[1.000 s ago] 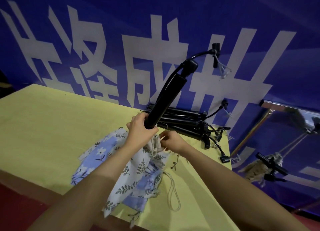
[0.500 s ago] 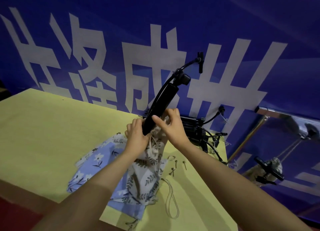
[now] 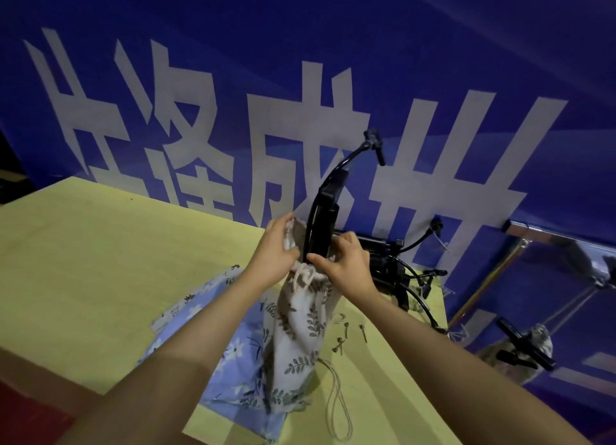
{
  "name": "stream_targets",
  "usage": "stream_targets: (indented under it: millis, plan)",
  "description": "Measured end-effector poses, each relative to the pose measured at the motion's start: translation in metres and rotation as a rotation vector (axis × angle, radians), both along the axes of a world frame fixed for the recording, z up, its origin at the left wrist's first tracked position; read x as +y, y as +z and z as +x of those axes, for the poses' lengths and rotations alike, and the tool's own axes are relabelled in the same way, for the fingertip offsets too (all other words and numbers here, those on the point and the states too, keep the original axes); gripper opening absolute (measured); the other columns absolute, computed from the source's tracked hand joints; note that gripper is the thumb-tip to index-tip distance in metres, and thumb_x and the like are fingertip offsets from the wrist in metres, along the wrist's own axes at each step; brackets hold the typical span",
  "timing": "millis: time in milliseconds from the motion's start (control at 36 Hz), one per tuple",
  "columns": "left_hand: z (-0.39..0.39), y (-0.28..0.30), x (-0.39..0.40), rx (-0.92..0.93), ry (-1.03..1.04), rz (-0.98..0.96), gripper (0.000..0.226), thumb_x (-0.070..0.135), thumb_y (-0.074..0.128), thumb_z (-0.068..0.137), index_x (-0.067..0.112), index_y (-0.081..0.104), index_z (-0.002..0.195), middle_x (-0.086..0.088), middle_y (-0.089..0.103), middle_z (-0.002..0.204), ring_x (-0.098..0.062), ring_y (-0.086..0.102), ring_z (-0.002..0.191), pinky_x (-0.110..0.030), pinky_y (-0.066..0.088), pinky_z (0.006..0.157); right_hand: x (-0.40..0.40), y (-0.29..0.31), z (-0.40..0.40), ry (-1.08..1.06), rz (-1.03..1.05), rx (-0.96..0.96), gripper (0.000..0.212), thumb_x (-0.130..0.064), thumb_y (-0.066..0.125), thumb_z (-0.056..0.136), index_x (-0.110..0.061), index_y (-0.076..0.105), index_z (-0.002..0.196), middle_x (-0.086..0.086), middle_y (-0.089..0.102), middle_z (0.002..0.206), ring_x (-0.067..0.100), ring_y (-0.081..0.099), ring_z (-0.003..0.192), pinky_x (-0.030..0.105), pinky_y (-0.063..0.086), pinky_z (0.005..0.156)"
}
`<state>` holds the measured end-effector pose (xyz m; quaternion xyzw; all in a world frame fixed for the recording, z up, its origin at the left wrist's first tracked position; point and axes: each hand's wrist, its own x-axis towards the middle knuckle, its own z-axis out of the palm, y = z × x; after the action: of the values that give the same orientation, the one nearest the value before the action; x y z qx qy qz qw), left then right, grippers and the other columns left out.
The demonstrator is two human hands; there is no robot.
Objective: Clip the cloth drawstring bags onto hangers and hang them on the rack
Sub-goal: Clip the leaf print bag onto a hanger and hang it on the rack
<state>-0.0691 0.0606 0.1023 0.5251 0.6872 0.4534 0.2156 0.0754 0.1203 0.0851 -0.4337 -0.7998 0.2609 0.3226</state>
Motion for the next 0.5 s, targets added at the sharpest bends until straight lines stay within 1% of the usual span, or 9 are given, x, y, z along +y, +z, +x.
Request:
stream_targets:
  millis: [83,167,222,250,278,306,389,444,500]
  plan:
    - [0.000,0.006,0.002,-0.008,-0.041,0.080,0.077,0.002,0.058,0.089,0.025,0.014,0.148,-0.003,0.029,0.148,-0.015,0.033,0.137,-0.021,0.032,0.102,0.005,-0.005,-0.002,0.052,-0.005,-0.034,0.029,-0.047,0.071,0.077,-0.023,0.056,0.085,-0.010,0.037,0.084,0.011,0.042,0.084,0.035,0.033,0.087]
    - [-0.001,0.007,0.000,0.050,-0.100,0.162,0.091,-0.004,0.055,0.088,0.049,0.002,0.140,0.003,0.017,0.153,-0.007,0.024,0.139,-0.007,0.027,0.099,0.006,-0.012,-0.003,0.114,-0.002,-0.085,0.031,-0.045,0.071,0.078,-0.018,0.065,0.094,-0.009,0.040,0.087,0.009,0.042,0.086,0.032,0.029,0.084]
    - [0.000,0.007,-0.002,0.127,-0.150,0.188,0.097,-0.009,0.051,0.087,0.057,-0.002,0.135,0.011,0.007,0.156,-0.001,0.019,0.138,-0.001,0.034,0.091,0.007,-0.018,-0.003,0.139,0.025,-0.125,0.028,-0.044,0.071,0.078,-0.020,0.063,0.090,-0.007,0.041,0.089,0.009,0.042,0.086,0.031,0.025,0.080]
    - [0.000,0.007,-0.002,0.170,-0.171,0.194,0.099,-0.012,0.049,0.086,0.057,-0.001,0.135,0.013,0.005,0.156,0.002,0.022,0.135,-0.008,0.040,0.092,0.008,-0.020,-0.003,0.143,0.034,-0.137,0.027,-0.045,0.071,0.078,-0.023,0.058,0.085,-0.006,0.041,0.088,0.010,0.042,0.085,0.031,0.025,0.078]
    - [0.000,0.006,-0.003,0.216,-0.185,0.195,0.100,-0.014,0.048,0.085,0.057,0.002,0.137,0.015,0.005,0.156,0.003,0.028,0.130,-0.021,0.045,0.094,0.009,-0.021,-0.003,0.145,0.039,-0.152,0.027,-0.046,0.070,0.079,-0.024,0.055,0.083,-0.006,0.041,0.088,0.010,0.042,0.084,0.031,0.024,0.077]
    - [0.000,0.005,-0.003,0.250,-0.197,0.191,0.100,-0.015,0.048,0.084,0.056,0.005,0.139,0.016,0.007,0.156,0.001,0.034,0.126,-0.030,0.046,0.094,0.010,-0.023,-0.003,0.150,0.042,-0.174,0.028,-0.046,0.069,0.079,-0.023,0.055,0.083,-0.006,0.041,0.089,0.010,0.042,0.084,0.032,0.024,0.076]
    - [-0.001,0.004,0.000,0.242,-0.229,0.156,0.094,-0.014,0.047,0.083,0.057,0.017,0.136,0.013,0.023,0.150,-0.011,0.047,0.123,-0.033,0.050,0.096,0.012,-0.024,0.000,0.178,0.020,-0.261,0.029,-0.046,0.065,0.083,-0.018,0.061,0.091,-0.005,0.041,0.092,0.011,0.043,0.089,0.035,0.026,0.081]
    - [0.000,0.005,0.003,0.241,-0.219,0.128,0.088,-0.012,0.048,0.083,0.056,0.020,0.132,0.010,0.033,0.142,-0.017,0.058,0.108,-0.042,0.054,0.088,0.012,-0.023,0.004,0.190,-0.003,-0.286,0.027,-0.046,0.061,0.085,-0.020,0.061,0.093,-0.004,0.043,0.094,0.011,0.043,0.092,0.036,0.026,0.085]
    - [0.002,0.004,0.006,0.233,-0.198,0.130,0.084,-0.011,0.050,0.082,0.053,0.022,0.130,0.009,0.034,0.140,-0.020,0.061,0.098,-0.047,0.055,0.080,0.010,-0.020,0.009,0.201,0.018,-0.299,0.026,-0.048,0.052,0.088,-0.022,0.058,0.091,-0.005,0.044,0.094,0.011,0.044,0.093,0.034,0.025,0.085]
